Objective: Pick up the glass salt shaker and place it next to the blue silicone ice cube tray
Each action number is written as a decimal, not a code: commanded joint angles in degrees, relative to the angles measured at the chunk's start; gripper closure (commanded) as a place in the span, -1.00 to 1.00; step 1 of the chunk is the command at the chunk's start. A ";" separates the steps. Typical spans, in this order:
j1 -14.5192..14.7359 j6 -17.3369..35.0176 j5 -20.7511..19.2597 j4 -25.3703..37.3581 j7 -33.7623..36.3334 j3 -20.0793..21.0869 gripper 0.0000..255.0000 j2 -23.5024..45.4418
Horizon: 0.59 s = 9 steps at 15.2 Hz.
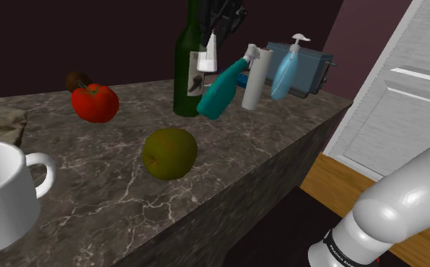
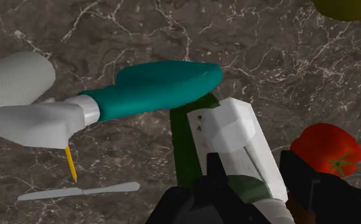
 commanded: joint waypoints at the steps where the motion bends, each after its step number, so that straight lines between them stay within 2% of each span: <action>1: -1.05 0.70 1.54 -3.09 -3.92 -2.74 1.00 -2.13; 9: -4.49 1.04 3.59 -8.21 -16.25 -11.38 1.00 -5.05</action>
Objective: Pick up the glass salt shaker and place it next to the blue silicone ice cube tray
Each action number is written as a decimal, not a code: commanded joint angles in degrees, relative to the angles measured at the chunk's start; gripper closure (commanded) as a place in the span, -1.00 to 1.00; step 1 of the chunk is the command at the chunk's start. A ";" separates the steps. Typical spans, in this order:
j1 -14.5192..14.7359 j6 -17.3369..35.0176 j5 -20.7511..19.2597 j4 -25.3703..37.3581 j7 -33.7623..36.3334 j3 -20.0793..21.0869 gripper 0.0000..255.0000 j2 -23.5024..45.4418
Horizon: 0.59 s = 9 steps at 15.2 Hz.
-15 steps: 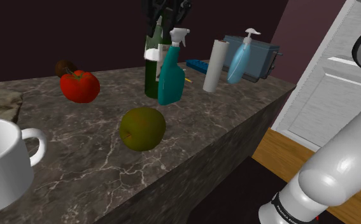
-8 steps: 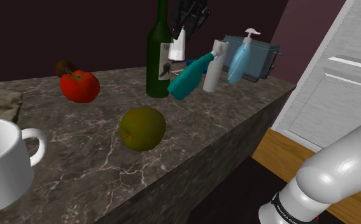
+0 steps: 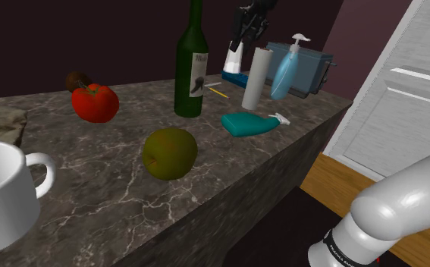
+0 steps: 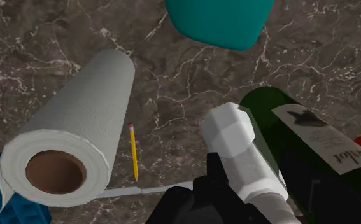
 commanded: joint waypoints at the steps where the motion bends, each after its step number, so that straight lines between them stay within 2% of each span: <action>1: -0.96 0.20 0.22 -0.90 -3.42 -2.26 1.00 -0.11; 9: -4.52 -0.06 0.31 -0.90 -14.49 -9.69 1.00 1.83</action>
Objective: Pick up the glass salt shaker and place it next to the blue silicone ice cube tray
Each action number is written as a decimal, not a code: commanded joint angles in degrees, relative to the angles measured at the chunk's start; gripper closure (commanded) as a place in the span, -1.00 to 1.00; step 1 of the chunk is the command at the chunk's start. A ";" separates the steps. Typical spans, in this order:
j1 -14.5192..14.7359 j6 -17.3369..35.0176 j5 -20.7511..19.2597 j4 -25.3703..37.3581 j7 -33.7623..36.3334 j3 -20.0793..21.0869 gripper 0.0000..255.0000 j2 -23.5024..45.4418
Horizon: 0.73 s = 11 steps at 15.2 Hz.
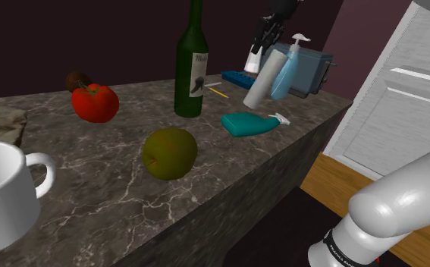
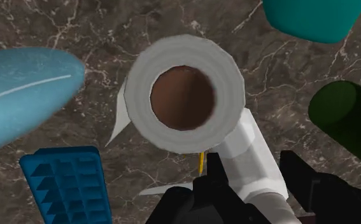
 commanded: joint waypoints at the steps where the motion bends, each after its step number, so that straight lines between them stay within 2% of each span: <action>1: -0.93 0.44 0.14 -0.82 -2.93 -1.79 1.00 0.15; 11: -5.83 -1.23 0.53 6.47 -15.60 -9.70 1.00 8.48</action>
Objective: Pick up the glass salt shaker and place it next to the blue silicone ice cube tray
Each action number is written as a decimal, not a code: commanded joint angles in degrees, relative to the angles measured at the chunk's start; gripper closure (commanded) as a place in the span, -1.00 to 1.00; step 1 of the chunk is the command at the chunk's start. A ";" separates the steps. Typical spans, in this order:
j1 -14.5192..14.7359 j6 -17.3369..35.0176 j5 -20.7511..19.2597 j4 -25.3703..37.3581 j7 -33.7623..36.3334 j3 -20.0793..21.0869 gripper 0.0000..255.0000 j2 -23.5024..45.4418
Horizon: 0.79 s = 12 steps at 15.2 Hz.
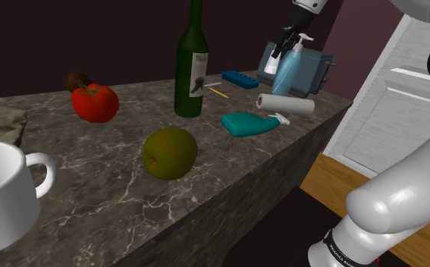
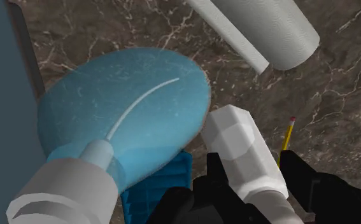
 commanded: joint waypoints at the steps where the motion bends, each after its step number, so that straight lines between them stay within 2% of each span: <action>1: -0.94 -0.34 0.20 2.37 -2.30 -1.31 1.00 2.50; 8: -5.22 -3.57 1.93 13.66 -10.22 -5.70 1.00 12.52; 10: -6.70 -5.02 2.70 18.14 -12.25 -6.72 1.00 16.12; 11: -8.11 -6.58 3.51 22.75 -13.89 -7.54 1.00 19.67; 12: -8.08 -5.53 3.38 21.13 -14.08 -7.44 1.00 19.10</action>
